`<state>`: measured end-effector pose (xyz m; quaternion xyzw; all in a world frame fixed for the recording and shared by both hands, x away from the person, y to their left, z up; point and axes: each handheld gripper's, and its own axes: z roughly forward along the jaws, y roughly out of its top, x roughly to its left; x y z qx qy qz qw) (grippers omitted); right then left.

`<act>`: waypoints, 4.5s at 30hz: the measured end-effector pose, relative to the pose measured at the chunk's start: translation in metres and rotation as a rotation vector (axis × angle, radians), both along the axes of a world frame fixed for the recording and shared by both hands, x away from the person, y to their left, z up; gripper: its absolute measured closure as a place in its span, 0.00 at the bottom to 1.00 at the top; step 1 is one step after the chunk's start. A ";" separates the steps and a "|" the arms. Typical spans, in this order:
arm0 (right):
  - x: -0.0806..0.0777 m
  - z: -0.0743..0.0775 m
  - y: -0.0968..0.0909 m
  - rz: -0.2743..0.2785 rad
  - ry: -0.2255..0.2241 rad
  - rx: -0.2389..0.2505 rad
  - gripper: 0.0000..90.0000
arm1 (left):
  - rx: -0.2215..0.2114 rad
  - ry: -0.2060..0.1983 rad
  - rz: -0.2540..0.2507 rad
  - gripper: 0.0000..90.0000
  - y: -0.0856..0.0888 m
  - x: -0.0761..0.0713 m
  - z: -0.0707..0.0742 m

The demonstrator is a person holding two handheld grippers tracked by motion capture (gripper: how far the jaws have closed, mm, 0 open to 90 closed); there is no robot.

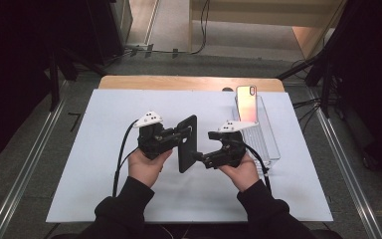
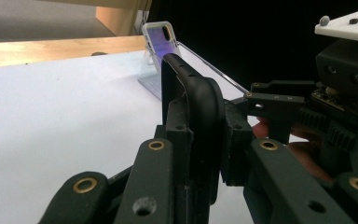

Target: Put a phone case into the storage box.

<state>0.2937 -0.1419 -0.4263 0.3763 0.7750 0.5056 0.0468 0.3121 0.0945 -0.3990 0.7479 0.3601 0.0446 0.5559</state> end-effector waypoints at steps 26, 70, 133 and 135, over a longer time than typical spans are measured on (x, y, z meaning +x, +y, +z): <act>0.000 0.000 0.010 -0.034 0.017 0.002 0.00 | -0.012 0.022 -0.044 0.87 -0.021 -0.016 -0.001; 0.002 -0.009 0.008 -0.073 0.047 -0.022 0.13 | -0.054 0.064 -0.025 0.49 -0.010 -0.012 0.010; 0.008 0.003 -0.016 0.002 0.045 -0.045 0.13 | 0.313 0.224 -0.300 0.37 0.085 -0.017 -0.054; 0.007 0.005 -0.018 0.000 0.051 -0.044 0.13 | 0.317 0.225 -0.286 0.37 0.088 -0.019 -0.055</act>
